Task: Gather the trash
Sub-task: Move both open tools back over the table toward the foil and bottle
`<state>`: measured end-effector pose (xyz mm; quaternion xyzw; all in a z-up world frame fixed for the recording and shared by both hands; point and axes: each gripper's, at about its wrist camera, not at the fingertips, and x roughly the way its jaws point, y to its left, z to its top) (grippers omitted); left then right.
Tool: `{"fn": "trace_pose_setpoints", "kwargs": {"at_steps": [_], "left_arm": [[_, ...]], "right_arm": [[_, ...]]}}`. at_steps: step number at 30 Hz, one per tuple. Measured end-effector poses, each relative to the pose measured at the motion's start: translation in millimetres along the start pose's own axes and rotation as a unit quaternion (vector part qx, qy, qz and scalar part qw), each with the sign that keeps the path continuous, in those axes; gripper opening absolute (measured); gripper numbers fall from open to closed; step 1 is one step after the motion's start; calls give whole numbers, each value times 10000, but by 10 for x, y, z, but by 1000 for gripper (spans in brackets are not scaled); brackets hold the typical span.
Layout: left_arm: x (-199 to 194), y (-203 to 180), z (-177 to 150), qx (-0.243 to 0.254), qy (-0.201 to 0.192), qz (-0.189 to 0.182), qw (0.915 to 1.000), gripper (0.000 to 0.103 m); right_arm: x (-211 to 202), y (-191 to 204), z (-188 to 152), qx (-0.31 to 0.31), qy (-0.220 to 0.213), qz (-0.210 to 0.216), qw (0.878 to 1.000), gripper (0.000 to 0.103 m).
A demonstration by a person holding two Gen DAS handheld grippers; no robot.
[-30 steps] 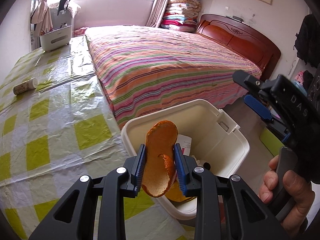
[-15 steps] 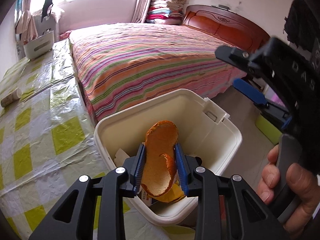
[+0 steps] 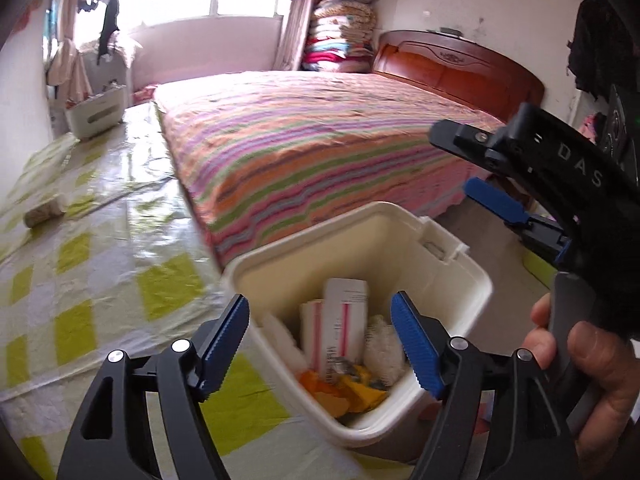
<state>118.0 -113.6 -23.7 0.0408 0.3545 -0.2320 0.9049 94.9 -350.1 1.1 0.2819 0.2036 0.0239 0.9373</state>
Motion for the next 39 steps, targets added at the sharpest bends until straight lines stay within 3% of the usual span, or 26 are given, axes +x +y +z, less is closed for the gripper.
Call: {"fn": "trace_pose_setpoints", "kwargs": {"at_steps": [12,18,24,29,36,39], "left_arm": [[-565,826,-243,30,-61,905,9959,72],[-1056,1370,-452,-60,-209,1515,9882,72],[-1611,1828,-766,338,-264,2209,9744,72],[-1713,2155,-983,559,171,2243,9728,72],[-1612,2561,-1124,226,628,2069,9761,72],[-1576,2676,-1182,39,771,1869,9793,71]], "right_arm": [[231,477,-211,-519,527,707,9947,76],[336,838,-471,-951,832,913,9878,77],[450,1031,-670,-1153,1170,1129,9799,77],[513,1319,-809,-1266,1356,1412,9724,77],[590,1718,-969,-1423,1634,1858,9584,77],[656,1872,-1053,-1579,1861,2125,9462,77]]}}
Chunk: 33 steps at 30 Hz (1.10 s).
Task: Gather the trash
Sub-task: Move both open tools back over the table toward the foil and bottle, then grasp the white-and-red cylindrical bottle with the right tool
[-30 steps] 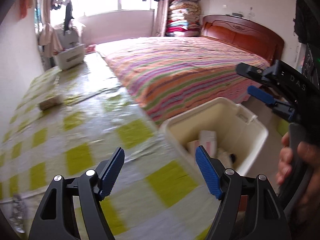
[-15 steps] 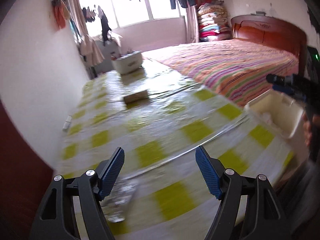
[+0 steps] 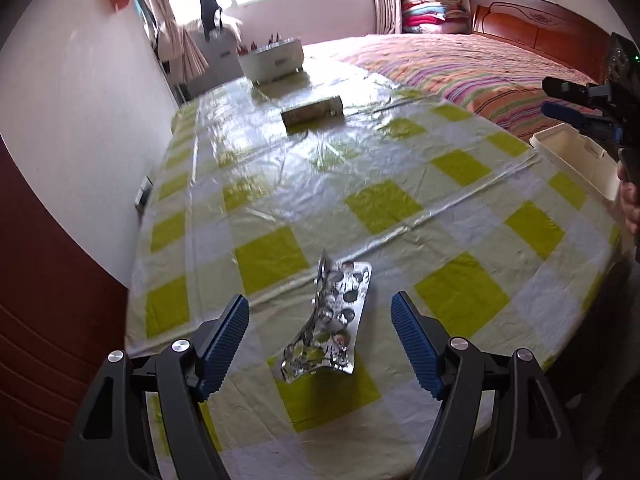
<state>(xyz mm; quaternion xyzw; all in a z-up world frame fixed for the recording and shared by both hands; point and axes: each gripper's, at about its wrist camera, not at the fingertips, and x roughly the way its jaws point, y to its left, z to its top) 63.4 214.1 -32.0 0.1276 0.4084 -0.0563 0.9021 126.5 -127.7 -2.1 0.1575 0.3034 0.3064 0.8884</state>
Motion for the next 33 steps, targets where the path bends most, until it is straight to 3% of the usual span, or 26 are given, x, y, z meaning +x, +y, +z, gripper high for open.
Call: {"fn": "trace_pose_setpoints", "kwargs": {"at_steps": [4,6,8,10,12,14,21,22,24,26,31,33], "left_arm": [[46,19,-12,-42,55,-225,9997,72],[94,18,-1,-63,123,-365,9992,72],[136,5,3,-45,193,-408,9990,71],[193,5,4,-54,291,-449,9986,71],[214,12,11,-83,323,-511,9981,72],[223,30,28,-132,313,-512,9981,71],[271,74,46,-228,347,-525,9978,71],[262,77,50,-230,299,-476,9982,71],[230,90,66,-264,212,-570,9978,71],[192,96,78,-281,104,-590,9978,71],[189,128,104,-357,38,-600,9976,71],[203,129,111,-353,45,-596,9976,71]], "right_arm": [[221,305,226,-703,361,287,9965,77],[377,517,399,-1333,642,564,9874,77],[575,750,574,-2188,991,726,9680,78],[789,954,716,-3030,1347,793,9401,78],[1028,1085,878,-3654,1575,830,9137,78],[1317,1165,1050,-3969,1813,683,8972,78],[2498,1203,1380,-4475,2787,306,8492,75],[2655,1177,1379,-4459,2949,319,8445,73],[2957,1127,1340,-4463,3252,237,8334,61],[3197,996,1306,-4510,3509,87,8206,61],[3621,695,1529,-4397,3786,-193,8143,60],[3752,638,1551,-4292,3890,-260,8148,48]]}}
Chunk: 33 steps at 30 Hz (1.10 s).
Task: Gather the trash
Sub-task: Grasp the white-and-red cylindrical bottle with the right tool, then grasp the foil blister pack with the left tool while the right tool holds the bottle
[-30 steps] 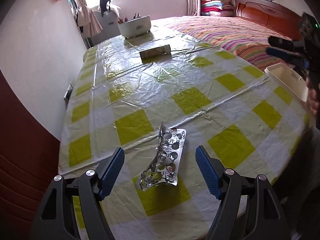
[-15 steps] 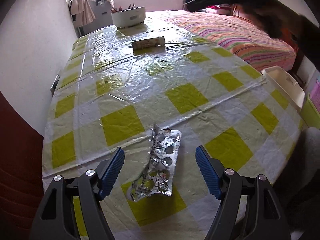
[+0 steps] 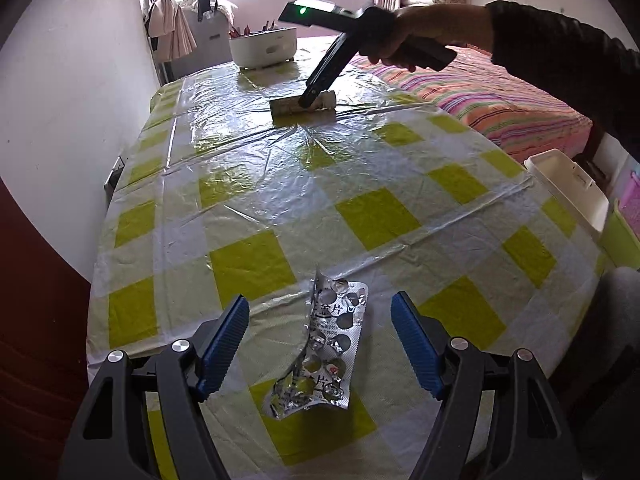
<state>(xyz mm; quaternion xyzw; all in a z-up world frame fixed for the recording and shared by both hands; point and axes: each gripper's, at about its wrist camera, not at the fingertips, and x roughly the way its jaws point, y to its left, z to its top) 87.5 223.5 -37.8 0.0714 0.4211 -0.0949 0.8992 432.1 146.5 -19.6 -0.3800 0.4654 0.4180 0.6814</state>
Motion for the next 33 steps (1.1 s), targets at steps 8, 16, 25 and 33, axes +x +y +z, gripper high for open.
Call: {"fn": "trace_pose_setpoints", "kwargs": {"at_steps": [8,16,25,33], "left_arm": [[66,57,4,-78,82,-32,9999,71],[140,158,-87,-169,368,-25,9992,71],[244,22,-74,39,566,23,9984,71],[275,-87,-9,-236,464,-35,9986,45]], "right_arm": [[8,23,-108,101,43,203,9997,30],[-1001,690,-909,886,-1946,1354,9674,29],[-1832,1737,-2253,1906,-3864,2253,8738,29],[-2021,2055,-2800,2019,-4563,1946,8445,30]]}}
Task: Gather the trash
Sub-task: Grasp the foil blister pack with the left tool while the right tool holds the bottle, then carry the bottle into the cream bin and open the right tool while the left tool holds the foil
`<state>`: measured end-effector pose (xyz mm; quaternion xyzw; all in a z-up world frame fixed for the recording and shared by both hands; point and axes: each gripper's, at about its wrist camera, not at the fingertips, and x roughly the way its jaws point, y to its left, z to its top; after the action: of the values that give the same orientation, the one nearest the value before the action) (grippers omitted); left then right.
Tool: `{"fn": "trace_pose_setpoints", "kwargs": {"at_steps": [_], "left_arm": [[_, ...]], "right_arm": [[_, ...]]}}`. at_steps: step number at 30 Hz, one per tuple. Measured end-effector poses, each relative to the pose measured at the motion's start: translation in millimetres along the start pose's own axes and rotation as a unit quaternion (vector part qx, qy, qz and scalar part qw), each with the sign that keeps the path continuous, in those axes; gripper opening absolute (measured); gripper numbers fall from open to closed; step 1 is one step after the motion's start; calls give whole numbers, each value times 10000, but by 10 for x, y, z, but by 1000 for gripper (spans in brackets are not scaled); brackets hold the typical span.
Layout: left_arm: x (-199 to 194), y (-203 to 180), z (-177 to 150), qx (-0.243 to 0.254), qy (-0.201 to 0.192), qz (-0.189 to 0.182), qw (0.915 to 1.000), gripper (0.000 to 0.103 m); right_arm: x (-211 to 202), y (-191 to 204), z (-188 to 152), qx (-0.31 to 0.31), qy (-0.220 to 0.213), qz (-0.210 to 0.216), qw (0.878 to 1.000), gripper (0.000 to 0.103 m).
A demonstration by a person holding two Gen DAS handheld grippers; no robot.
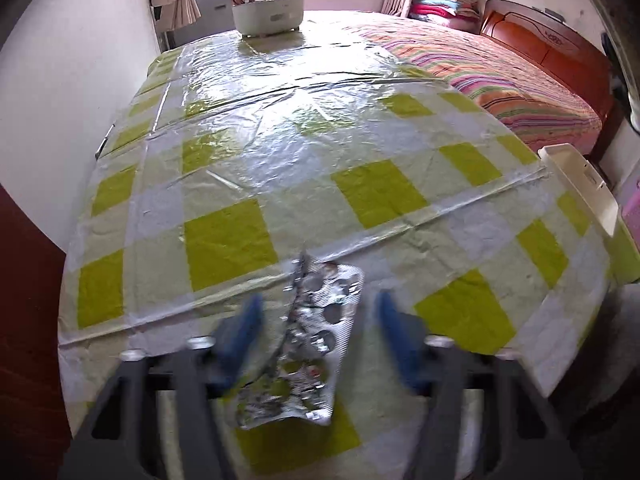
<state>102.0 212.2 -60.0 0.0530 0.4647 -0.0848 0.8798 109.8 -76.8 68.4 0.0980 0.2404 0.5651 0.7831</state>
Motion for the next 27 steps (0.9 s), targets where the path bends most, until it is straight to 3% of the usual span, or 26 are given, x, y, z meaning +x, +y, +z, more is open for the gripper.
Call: {"fn": "trace_pose_setpoints", "kwargs": {"at_steps": [1,2,11,13,14,15,17,22,25,27], "left_arm": [[4,-35,-1,35,-3,-9,10000,36],[3,-70,6,56,-17,-20,10000,35],[-13,-312,181,12,-231,-47,9997,35],[-27,-368,222,25,-288,-97,9995,35],[-25,-389,231,35,-289,-125,9995,35],[-20,-411,235,70,-289,-115,9995,35],[-4,-437,241,111,-276,-68,9995,35],[-21,-420,203,126,-278,6,9995,35],[-50,-346,173,57,-311,23,9995,35],[-84,-281,143,-5,-349,79,9994,35]], "right_arm": [[-69,-14,-72,77,-50,7,10000,30],[-100,-46,-101,141,-106,-41,9998,31],[-571,-61,-118,517,-480,-282,9971,31],[-557,-83,-136,546,-259,-400,9974,36],[-550,-89,-160,521,-200,-560,9969,59],[-527,-102,-171,559,-90,-628,9964,71],[-392,-116,-178,588,264,-707,9954,71],[27,185,-192,-262,1197,-1143,9859,68],[315,271,-399,-571,1775,-1312,9737,61],[491,277,-511,-730,2146,-1464,9629,51]]}}
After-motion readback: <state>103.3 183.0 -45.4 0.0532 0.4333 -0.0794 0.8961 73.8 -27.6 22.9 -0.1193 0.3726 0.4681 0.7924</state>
